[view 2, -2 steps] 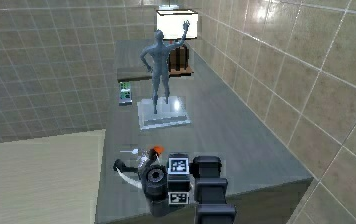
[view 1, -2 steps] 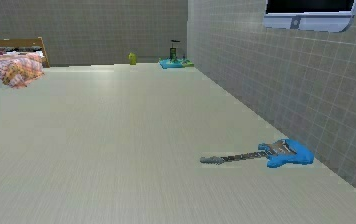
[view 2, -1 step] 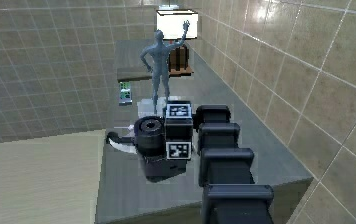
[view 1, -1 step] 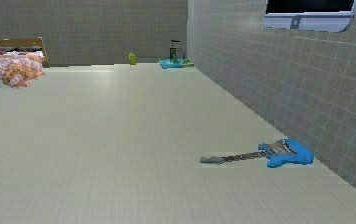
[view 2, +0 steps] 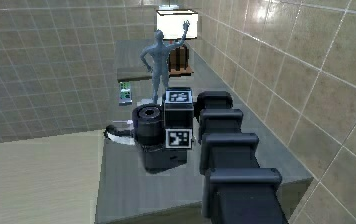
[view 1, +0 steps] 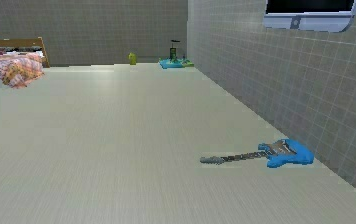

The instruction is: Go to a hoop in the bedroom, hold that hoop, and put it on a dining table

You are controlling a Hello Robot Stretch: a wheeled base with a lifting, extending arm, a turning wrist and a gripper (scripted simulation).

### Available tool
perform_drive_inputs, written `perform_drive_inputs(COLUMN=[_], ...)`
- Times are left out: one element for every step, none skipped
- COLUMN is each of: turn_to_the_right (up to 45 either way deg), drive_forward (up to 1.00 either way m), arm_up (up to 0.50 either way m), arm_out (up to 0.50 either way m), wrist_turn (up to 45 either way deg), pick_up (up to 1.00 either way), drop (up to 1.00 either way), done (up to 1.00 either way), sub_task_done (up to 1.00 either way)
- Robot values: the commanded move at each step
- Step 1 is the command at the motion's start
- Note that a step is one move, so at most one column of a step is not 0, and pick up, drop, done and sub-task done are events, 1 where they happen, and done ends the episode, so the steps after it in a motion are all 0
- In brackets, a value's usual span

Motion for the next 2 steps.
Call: perform_drive_inputs(turn_to_the_right=[0.0,0.0], drive_forward=[0.00,0.00], arm_up=[0.00,0.00], arm_out=[0.00,0.00], wrist_turn=[-45.0,-45.0], pick_up=[0.00,0.00], drop=[0.00,0.00], done=[0.00,0.00], sub_task_done=[0.00,0.00])
